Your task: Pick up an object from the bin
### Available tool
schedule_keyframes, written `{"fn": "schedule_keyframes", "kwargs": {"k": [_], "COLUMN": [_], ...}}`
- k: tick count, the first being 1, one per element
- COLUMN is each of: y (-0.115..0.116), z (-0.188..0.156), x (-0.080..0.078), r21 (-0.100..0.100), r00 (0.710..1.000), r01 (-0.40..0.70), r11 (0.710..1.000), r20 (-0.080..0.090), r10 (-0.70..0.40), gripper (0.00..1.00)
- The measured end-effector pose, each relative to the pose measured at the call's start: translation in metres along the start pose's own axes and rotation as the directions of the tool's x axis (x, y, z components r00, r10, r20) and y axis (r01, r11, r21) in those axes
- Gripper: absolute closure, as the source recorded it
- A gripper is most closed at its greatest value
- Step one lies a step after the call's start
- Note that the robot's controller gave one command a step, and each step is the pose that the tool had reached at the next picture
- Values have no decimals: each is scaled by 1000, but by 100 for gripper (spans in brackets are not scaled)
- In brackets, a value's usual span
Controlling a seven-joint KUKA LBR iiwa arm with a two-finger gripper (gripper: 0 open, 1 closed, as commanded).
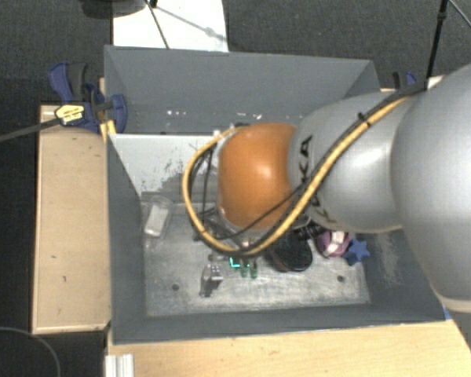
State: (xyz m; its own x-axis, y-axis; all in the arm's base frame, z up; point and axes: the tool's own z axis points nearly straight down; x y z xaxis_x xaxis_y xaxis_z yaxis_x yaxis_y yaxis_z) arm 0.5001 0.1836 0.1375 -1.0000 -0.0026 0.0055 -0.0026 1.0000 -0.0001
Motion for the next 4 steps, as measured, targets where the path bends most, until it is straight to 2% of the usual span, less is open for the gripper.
{"fn": "schedule_keyframes", "kwargs": {"k": [1,2,3,4], "y": [-38,-84,-132,-196], "z": [-66,-27,11,65], "x": [-30,-66,14,-39], "r21": [-1,-1,1,-5], "r00": [1000,986,1000,995], "r01": [-2,-166,-27,-99], "r11": [1000,986,1000,995], "r20": [16,9,-1,12], "r10": [2,166,27,99], "gripper": [0,0,0,0]}}
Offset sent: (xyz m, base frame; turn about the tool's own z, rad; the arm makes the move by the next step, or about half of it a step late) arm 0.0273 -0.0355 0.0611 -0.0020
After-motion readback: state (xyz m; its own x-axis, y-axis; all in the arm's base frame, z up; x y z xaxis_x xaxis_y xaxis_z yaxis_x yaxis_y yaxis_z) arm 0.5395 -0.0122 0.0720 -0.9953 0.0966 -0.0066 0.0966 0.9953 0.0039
